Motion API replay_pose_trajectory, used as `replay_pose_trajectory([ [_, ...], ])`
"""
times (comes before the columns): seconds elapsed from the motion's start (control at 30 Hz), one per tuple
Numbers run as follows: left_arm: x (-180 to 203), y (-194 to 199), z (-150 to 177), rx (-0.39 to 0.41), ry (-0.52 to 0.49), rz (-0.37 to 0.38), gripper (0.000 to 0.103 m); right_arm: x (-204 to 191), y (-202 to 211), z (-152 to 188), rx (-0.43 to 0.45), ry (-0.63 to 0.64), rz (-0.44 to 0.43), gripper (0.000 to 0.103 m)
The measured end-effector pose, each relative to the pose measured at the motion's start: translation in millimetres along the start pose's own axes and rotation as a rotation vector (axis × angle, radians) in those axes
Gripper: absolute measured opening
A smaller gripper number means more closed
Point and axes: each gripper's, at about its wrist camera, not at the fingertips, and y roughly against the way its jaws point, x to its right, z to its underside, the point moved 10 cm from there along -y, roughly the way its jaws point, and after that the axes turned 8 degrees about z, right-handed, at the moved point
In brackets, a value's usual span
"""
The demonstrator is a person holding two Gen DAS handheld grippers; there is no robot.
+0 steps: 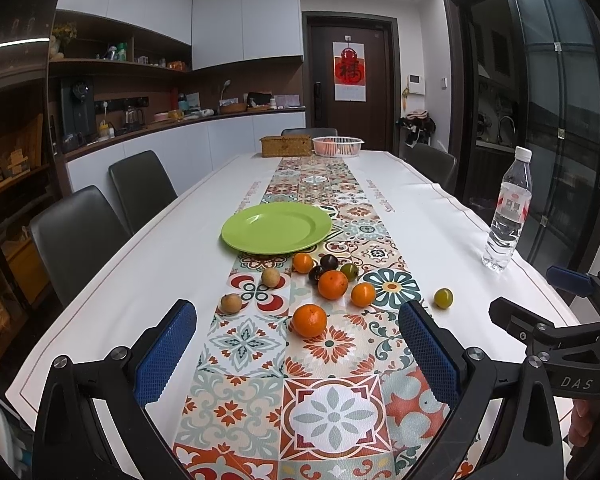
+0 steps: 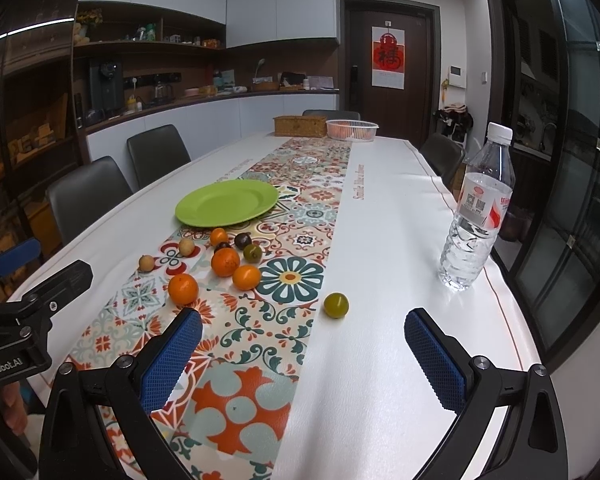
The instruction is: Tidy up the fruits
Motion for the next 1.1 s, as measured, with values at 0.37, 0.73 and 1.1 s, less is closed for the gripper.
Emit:
replay_pose_trajectory([
  [0.37, -3.3, -15.4, 10.3, -0.042, 0.002, -0.010, 0.103, -0.5, -16.7, 9.6, -0.034, 0.001, -0.008, 0.102],
  [0.73, -10.7, -51.5, 24.3, -0.120, 0.033, -0.005, 0.103, -3.7, -43.1, 13.7, -0.061, 0.032, 0.021, 0.102],
  [1.1, -16.7, -90.5, 34.1, -0.194, 0.027, -0.005, 0.097, -7.2, -86.6, 20.2, -0.141, 0.050, 0.030, 0.102],
])
